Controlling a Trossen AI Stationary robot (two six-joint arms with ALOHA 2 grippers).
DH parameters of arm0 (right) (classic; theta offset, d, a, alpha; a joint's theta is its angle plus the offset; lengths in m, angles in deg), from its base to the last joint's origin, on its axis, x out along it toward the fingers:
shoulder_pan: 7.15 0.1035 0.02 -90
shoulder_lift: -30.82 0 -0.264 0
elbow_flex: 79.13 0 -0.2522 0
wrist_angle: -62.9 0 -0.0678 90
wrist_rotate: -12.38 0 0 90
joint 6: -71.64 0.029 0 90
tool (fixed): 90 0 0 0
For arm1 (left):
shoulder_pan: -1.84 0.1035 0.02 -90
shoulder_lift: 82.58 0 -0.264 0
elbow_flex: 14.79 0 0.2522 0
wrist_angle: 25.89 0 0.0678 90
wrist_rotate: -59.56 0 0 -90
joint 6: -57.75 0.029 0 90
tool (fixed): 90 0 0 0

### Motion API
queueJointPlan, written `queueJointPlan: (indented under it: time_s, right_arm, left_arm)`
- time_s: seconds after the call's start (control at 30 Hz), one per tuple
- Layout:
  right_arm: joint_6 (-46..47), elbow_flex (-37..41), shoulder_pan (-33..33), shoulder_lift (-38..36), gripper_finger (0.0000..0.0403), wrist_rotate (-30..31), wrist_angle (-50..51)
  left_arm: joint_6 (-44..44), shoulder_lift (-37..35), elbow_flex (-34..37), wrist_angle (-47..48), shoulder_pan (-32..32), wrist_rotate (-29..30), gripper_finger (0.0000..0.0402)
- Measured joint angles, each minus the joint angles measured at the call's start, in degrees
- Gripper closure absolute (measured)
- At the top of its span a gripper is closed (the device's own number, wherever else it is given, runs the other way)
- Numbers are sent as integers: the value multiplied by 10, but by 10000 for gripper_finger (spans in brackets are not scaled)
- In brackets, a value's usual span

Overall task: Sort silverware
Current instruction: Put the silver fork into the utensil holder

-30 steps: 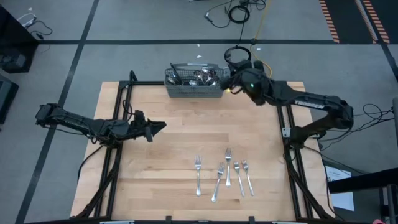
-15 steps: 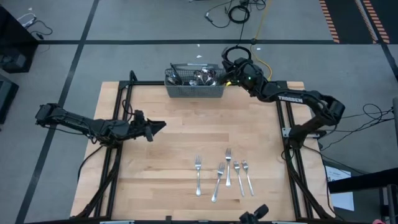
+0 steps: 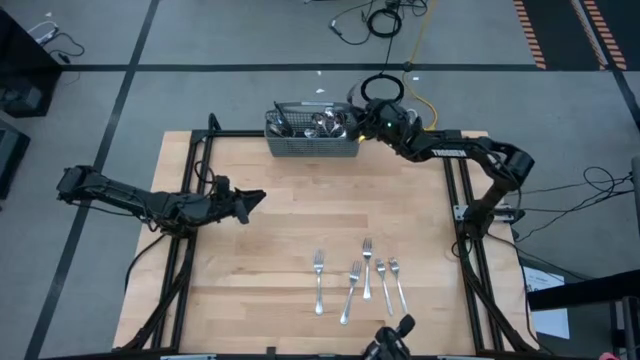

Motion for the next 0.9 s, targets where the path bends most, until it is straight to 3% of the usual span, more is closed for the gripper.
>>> queueJointPlan:
  time_s: [0.13,0.3,0.5,0.6,0.73,0.8,0.9]
  right_arm:
    - [33,0,-2,18,383,-8,-8]
    - [34,0,-2,10,329,-7,-11]
    - [37,0,-3,-33,284,-11,-8]
    - [39,0,2,-98,280,-62,45]
    - [50,-3,40,-248,290,-179,256]
    - [51,-3,91,-315,299,-175,442]
    - [114,4,203,-386,316,-109,689]
  left_arm:
    - [0,0,0,0,0,0,297]
    - [-1,0,0,3,0,0,297]
    - [-1,0,0,9,0,0,297]
    - [-3,0,0,9,0,0,297]
    - [-5,0,0,8,0,-7,297]
    - [-2,0,0,10,0,-10,297]
    - [11,0,0,9,0,-12,297]
